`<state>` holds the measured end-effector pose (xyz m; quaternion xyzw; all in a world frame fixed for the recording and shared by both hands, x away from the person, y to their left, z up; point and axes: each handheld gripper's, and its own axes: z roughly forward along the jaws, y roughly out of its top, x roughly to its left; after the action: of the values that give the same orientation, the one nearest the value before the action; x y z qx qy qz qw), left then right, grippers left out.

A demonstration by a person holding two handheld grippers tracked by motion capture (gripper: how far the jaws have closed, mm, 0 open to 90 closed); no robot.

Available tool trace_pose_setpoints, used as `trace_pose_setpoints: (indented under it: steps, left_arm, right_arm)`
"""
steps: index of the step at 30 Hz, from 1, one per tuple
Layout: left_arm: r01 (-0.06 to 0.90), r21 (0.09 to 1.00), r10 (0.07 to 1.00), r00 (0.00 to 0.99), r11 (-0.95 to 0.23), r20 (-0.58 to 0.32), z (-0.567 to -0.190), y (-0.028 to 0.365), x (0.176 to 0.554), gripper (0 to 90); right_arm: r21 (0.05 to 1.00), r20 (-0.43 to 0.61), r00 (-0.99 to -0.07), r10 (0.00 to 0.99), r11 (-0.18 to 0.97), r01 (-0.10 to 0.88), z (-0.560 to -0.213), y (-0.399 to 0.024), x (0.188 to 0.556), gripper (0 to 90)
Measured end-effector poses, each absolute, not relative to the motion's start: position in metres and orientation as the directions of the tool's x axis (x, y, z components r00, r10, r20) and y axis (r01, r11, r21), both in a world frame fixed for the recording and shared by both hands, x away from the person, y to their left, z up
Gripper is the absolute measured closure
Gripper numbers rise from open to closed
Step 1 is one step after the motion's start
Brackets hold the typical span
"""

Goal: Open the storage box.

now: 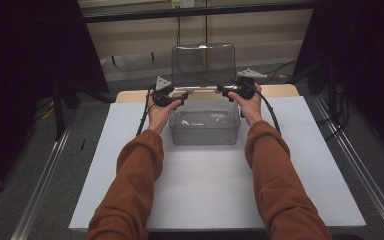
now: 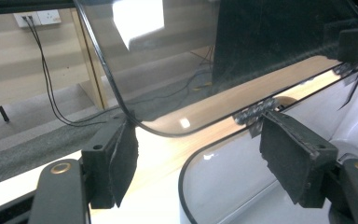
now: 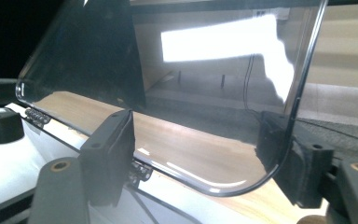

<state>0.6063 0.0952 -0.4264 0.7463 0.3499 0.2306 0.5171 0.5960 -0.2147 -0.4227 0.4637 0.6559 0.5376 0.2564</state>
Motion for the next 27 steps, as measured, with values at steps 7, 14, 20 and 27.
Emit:
trace_pose_setpoints:
  steps: [7, 14, 20, 27]
  left_arm:
    - [0.306, 0.929, 0.757, 0.652, -0.210, -0.044, -0.4320, 0.0922, 0.6064, 29.8]
    - [0.312, 0.923, 0.746, 0.665, -0.225, -0.043, -0.4328, 0.0910, 0.6052, 32.0]
    - [0.323, 0.922, 0.750, 0.659, -0.216, -0.055, -0.4327, 0.0912, 0.6044, 34.2]
    - [0.326, 0.921, 0.747, 0.662, -0.212, -0.062, -0.4342, 0.0899, 0.6044, 36.3]
  right_arm:
    - [0.930, 0.217, -0.405, 0.888, -0.062, 0.363, -0.4275, -0.2197, 0.5964, 22.6]
    - [0.927, 0.227, -0.390, 0.892, -0.075, 0.367, -0.4287, -0.2176, 0.5974, 21.4]
    - [0.921, 0.241, -0.379, 0.893, -0.088, 0.378, -0.4288, -0.2174, 0.5977, 20.6]
    - [0.913, 0.275, -0.365, 0.890, -0.123, 0.389, -0.4311, -0.2178, 0.5984, 20.7]
